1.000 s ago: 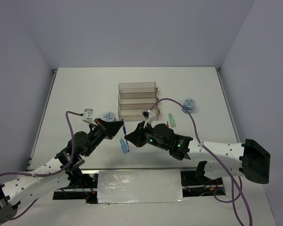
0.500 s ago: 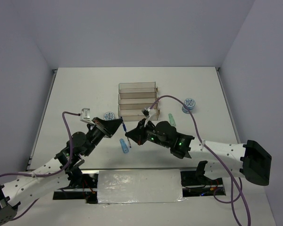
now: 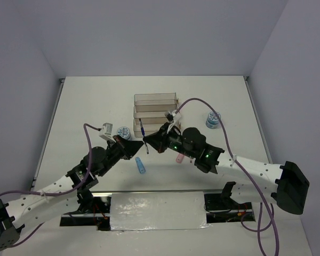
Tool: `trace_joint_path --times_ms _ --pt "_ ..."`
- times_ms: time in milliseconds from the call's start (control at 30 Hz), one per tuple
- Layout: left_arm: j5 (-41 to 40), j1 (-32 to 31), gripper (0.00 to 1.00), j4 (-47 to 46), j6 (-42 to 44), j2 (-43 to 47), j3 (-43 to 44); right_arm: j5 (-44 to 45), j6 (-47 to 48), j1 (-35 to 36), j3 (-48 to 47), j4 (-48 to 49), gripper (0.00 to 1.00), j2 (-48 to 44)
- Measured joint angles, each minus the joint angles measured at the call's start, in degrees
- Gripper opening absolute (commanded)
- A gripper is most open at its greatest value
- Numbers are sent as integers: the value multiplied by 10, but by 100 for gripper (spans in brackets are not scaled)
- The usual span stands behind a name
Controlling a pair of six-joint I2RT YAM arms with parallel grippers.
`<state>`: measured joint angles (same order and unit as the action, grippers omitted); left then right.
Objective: Sort the stationery into containers
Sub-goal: Close the pen cap on the pen.
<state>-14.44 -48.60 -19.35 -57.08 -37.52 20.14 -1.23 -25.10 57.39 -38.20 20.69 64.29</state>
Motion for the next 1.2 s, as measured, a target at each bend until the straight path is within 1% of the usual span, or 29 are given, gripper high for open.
trace_joint_path --times_ms 233,400,433,500,533,567,600,633,667,700,733,900,967,1000,1033,1100,1200 --pt "12 0 0 42 0 3 -2 -5 19 -17 -36 24 0 -5" --pt "-12 0 0 96 6 32 7 -7 28 -39 -34 23 0 -5" --pt "-20 0 10 113 14 33 16 -10 34 -43 -34 22 0 -5" --pt "-36 0 22 149 29 35 40 -18 45 -50 -31 20 0 -8" --pt "-43 0 36 167 36 35 53 -24 51 -51 -28 19 0 -11" --pt "-50 0 47 182 49 36 68 -29 55 -51 -23 18 0 -14" --pt "-56 0 59 195 61 37 82 -34 57 -51 -18 17 0 -17" --pt "-61 0 81 205 75 38 97 -40 57 -51 -13 15 0 -19" --pt "-66 0 90 212 90 40 111 -43 57 -51 -7 16 0 -20" --pt "-69 0 97 217 100 41 124 -46 56 -49 -1 16 0 -20" --pt "-73 0 99 220 111 43 136 -46 55 -47 7 15 0 -20" --pt "-84 0 99 211 161 33 185 -34 49 -11 29 -2 0 -7" --pt "-84 0 97 201 171 6 208 -25 45 1 29 -7 0 1" --pt "-84 0 92 196 178 -10 218 -22 43 6 29 -8 0 4" --pt "-84 0 90 195 180 -28 228 -19 40 9 29 -9 0 6" --pt "-84 0 87 195 181 -64 245 -8 35 10 28 -12 0 7" --pt "-82 0 87 211 181 -110 259 11 31 12 24 -27 0 8"
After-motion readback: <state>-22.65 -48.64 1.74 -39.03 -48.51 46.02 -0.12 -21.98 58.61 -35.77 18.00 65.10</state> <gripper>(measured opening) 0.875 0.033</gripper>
